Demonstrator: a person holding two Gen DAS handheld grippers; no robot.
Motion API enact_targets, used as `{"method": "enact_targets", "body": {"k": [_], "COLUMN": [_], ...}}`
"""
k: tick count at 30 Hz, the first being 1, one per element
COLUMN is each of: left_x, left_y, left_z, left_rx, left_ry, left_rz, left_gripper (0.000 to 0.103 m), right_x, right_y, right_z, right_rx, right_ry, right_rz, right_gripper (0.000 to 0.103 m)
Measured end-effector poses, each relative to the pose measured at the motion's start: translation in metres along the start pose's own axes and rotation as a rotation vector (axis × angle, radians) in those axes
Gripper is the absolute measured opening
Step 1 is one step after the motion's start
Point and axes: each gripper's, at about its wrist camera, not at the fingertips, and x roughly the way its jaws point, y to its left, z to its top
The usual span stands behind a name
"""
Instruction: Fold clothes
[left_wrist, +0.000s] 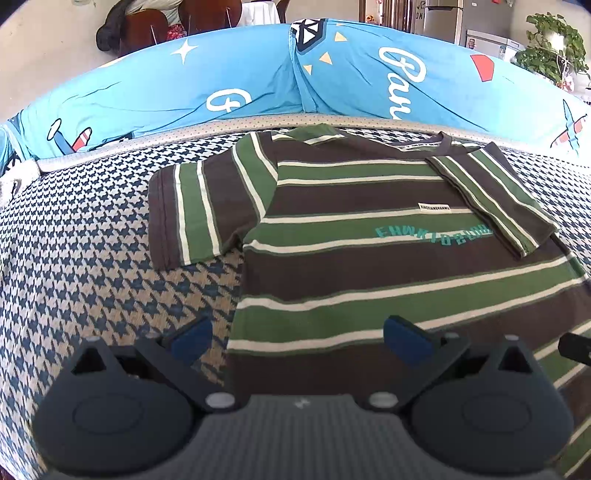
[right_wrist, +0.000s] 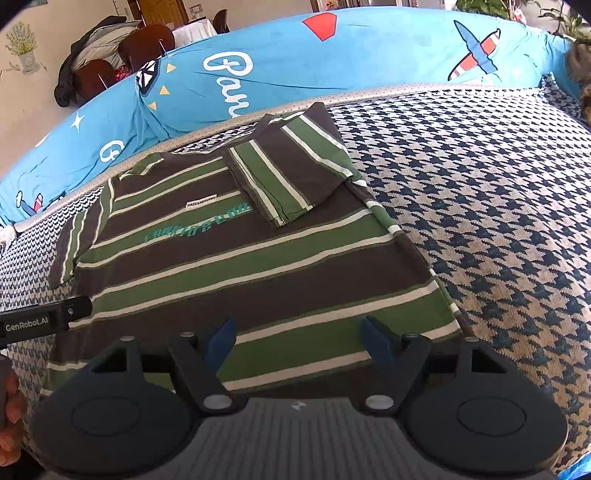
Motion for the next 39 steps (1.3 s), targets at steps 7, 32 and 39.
{"method": "enact_targets", "body": {"k": [7, 32, 39], "left_x": [-0.013, -0.011, -0.012], "left_y": [-0.003, 0.008, 0.008], "left_z": [-0.025, -0.056, -0.058], "left_rx": [0.008, -0.051, -0.054], "left_ry": [-0.032, 0.008, 0.002], "left_rz": [0.045, 0.016, 0.009], "left_gripper": [0.103, 0.103, 0.103], "right_x": [0.002, 0.011, 0.011], "right_y": [0.01, 0.027, 0.026], "right_z": [-0.015, -0.034, -0.036], "right_rx": [-0.102, -0.238, -0.236], "right_ry": [-0.004, -0.038, -0.054], "right_rz": [-0.023, -0.062, -0.061], "right_gripper": [0.089, 0.103, 0.103]}}
